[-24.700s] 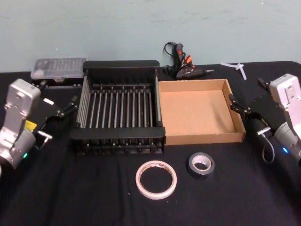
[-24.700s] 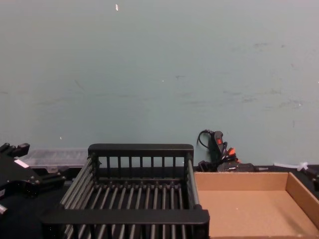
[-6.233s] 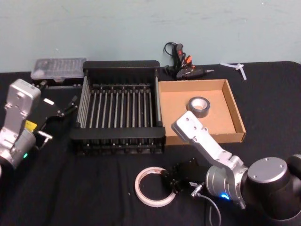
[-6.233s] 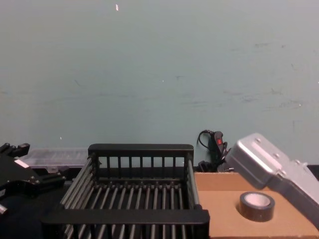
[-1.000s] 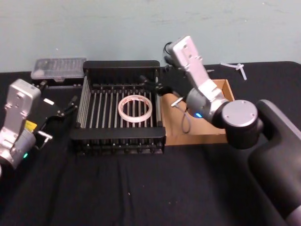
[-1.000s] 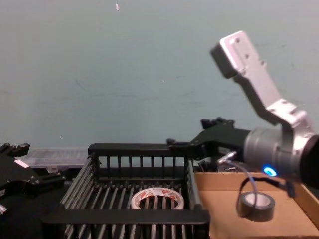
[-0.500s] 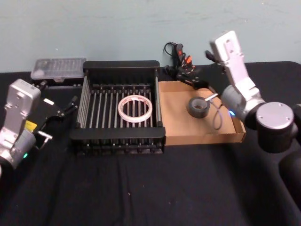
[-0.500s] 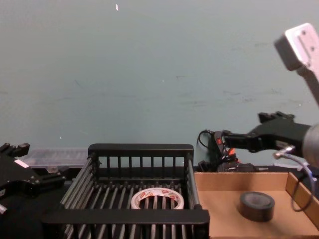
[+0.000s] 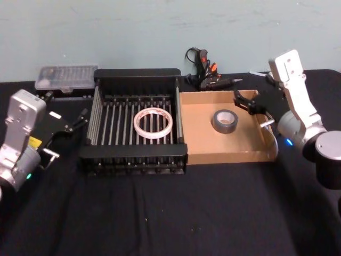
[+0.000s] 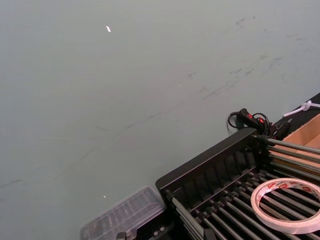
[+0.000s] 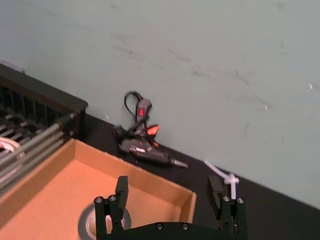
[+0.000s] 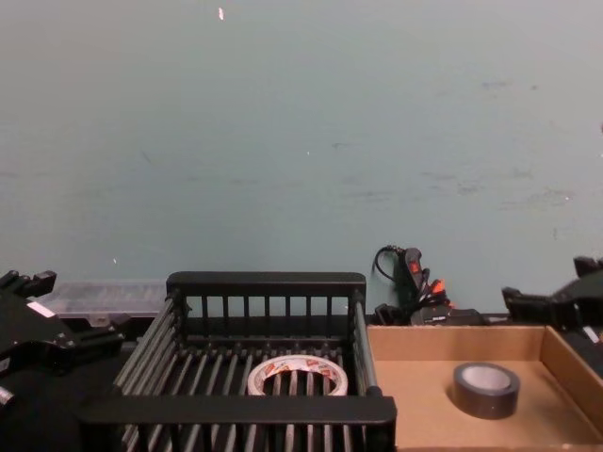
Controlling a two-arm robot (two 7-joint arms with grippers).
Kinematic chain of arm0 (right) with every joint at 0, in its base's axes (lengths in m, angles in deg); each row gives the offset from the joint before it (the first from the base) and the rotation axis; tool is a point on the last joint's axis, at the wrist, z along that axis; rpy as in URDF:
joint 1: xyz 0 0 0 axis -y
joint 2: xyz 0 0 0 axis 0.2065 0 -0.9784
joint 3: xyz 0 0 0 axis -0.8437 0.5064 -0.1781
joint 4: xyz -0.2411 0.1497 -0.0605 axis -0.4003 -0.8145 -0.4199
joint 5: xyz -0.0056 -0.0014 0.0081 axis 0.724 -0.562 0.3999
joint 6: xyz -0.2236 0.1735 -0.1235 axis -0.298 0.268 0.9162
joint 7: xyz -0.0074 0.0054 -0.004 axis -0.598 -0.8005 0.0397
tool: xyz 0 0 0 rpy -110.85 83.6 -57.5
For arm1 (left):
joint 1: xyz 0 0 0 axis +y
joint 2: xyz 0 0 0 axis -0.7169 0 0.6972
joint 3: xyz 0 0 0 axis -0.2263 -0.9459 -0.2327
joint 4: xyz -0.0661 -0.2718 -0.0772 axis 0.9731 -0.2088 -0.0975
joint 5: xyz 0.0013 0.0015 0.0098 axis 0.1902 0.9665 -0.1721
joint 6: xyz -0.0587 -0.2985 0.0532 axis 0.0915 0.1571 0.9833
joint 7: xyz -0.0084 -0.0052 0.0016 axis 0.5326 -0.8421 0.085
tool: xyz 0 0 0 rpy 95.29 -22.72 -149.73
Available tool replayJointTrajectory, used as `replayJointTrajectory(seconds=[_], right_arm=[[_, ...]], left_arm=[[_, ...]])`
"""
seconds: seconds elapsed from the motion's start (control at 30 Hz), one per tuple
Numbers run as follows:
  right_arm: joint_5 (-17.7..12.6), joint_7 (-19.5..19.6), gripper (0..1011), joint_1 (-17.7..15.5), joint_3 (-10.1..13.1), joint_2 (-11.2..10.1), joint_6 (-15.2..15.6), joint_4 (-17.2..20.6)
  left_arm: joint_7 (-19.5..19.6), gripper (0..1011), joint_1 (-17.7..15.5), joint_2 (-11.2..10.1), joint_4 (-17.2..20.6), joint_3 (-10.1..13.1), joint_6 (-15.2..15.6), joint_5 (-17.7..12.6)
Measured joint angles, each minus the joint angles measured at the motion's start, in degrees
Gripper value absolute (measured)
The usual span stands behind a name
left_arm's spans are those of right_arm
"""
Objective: Pick up the white tape and place it into the black box , Pick up the silver tape and place it into the brown box.
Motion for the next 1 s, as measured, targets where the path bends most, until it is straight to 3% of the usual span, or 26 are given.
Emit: replayJointTrajectory(seconds=[0.33, 1.0], right_arm=[[0.52, 0.12, 1002, -1.68, 1.72, 0.54, 1.08, -0.24], [0.58, 0.1, 1002, -1.66, 1.66, 0.55, 1.11, -0.36]], left_arm=[[0.0, 1001, 0.0, 0.0, 0.0, 0.0, 0.0, 0.0], [0.0, 1001, 0.0, 0.0, 0.0, 0.0, 0.0, 0.0]])
